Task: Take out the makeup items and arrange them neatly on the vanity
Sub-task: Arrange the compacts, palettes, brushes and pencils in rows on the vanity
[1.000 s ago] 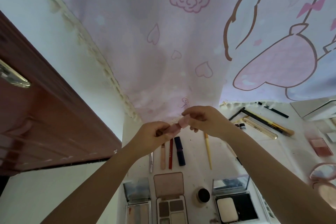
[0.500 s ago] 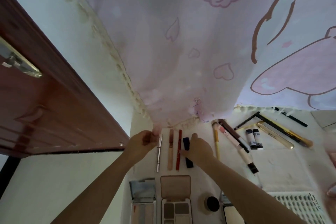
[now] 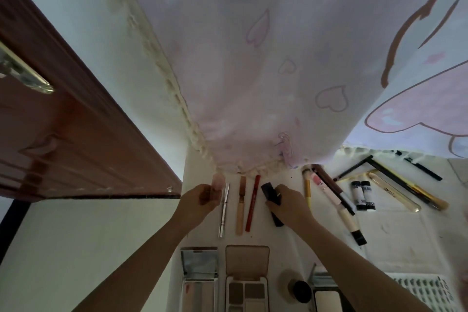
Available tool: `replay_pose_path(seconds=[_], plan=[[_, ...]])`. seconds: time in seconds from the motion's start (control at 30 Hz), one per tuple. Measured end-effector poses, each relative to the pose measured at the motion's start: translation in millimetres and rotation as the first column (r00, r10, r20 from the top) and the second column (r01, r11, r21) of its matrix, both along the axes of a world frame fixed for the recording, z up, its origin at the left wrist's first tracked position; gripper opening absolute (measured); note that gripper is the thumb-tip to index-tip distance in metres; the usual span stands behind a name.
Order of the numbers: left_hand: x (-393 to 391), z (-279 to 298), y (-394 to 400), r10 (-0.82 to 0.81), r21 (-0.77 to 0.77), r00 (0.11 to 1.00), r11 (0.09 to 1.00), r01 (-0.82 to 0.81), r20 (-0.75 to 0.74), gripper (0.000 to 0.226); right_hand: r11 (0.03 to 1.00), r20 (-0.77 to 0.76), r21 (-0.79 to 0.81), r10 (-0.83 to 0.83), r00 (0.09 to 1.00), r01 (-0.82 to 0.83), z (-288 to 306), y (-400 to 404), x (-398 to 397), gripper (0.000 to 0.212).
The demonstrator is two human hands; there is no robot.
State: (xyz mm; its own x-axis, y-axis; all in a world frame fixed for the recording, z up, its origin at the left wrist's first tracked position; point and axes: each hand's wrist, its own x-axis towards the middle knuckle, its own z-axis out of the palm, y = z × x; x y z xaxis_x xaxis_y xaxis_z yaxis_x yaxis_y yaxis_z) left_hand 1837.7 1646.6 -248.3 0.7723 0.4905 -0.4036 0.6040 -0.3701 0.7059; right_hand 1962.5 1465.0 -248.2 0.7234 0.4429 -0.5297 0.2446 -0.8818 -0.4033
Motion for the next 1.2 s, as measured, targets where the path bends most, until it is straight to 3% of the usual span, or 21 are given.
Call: replay_pose_path(seconds=[0.17,0.27,0.4,0.5,0.73,0.9,1.2], plan=[[30,2,-22,-0.102,-0.052,0.992,0.993,0.106,0.07,0.019,0.944,0.171,0.318,-0.151,0.974,0.091,3,-19,19,0.02],[57,-3,-39,-0.213,0.043,0.973,0.977,0.21,0.088,0.027,0.894,0.165,0.434,-0.203,0.965,0.114,2,-21,26,0.024],[83,-9,-56,-0.12,0.0,0.984,0.993,0.121,0.133,0.017,0.857,0.123,0.498,-0.223,0.967,0.135,-6,-20,30,0.029],[92,-11,-61,-0.117,-0.021,0.985,0.992,0.121,0.124,0.015,0.842,0.076,0.514,-0.235,0.969,0.164,-12,-21,35,0.03],[98,-18,-58,-0.284,0.112,0.956,0.955,0.275,0.07,0.018,0.834,-0.059,0.516,-0.192,0.98,0.194,-20,-27,47,0.033],[99,-19,-56,-0.341,0.156,0.938,0.931,0.329,0.058,0.017,0.859,-0.049,0.492,-0.138,0.989,0.144,-15,-30,49,0.027],[101,-21,-55,-0.347,0.18,0.937,0.921,0.347,-0.033,0.017,0.891,-0.065,0.441,-0.084,0.994,0.105,-4,-43,51,0.049]])
